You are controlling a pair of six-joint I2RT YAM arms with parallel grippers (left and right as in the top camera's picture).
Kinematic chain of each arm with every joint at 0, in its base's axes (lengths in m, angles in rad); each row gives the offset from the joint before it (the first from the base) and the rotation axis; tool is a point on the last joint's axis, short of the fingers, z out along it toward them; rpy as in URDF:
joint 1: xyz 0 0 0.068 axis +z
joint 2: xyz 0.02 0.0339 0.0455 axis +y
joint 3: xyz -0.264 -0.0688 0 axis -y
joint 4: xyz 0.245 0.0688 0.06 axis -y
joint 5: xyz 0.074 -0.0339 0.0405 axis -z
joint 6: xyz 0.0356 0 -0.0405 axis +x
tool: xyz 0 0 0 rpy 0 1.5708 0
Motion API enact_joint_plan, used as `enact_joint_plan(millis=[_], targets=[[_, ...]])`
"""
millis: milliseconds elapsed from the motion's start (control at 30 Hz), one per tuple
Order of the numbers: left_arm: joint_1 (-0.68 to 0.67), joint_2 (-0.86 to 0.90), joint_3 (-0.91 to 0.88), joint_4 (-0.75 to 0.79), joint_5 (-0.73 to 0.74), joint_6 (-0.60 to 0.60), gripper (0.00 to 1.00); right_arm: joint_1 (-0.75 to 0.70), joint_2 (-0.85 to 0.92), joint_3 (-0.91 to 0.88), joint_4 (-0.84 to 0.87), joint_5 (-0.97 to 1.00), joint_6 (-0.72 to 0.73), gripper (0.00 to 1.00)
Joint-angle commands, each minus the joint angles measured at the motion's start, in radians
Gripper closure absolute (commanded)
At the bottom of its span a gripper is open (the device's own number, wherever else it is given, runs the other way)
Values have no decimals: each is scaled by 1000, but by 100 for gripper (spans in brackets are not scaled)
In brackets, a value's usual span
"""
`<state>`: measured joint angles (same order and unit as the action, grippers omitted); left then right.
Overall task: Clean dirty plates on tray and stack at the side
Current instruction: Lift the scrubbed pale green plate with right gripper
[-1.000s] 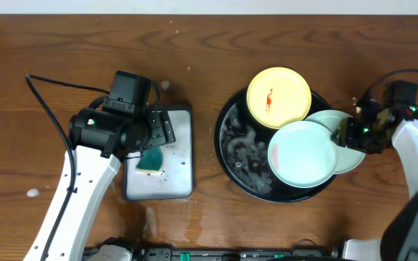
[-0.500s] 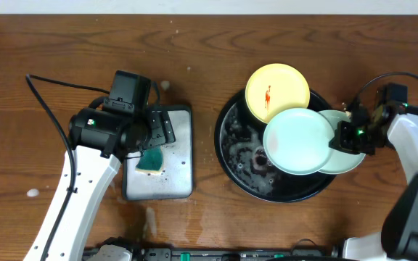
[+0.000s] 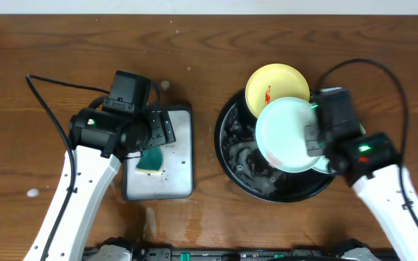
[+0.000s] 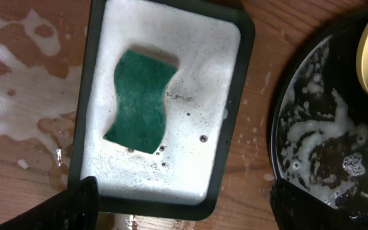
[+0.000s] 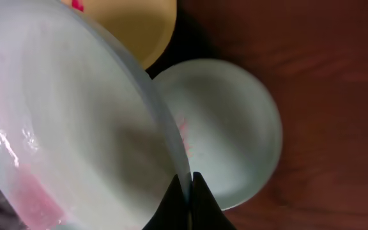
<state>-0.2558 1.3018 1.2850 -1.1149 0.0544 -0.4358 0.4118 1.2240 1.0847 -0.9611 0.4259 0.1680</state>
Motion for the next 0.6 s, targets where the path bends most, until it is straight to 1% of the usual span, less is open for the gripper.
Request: enact_joint_plan(millis=[0, 267, 400, 567], targets=[[4, 0, 0, -2, 7, 17, 14, 153, 25, 14, 2, 367, 64, 99], [4, 0, 0, -3, 7, 17, 14, 445, 72, 14, -30, 629, 64, 99], [4, 0, 0, -3, 7, 17, 14, 523, 72, 14, -27, 698, 64, 99], [4, 0, 0, -3, 7, 17, 14, 583, 72, 14, -34, 749, 63, 99]])
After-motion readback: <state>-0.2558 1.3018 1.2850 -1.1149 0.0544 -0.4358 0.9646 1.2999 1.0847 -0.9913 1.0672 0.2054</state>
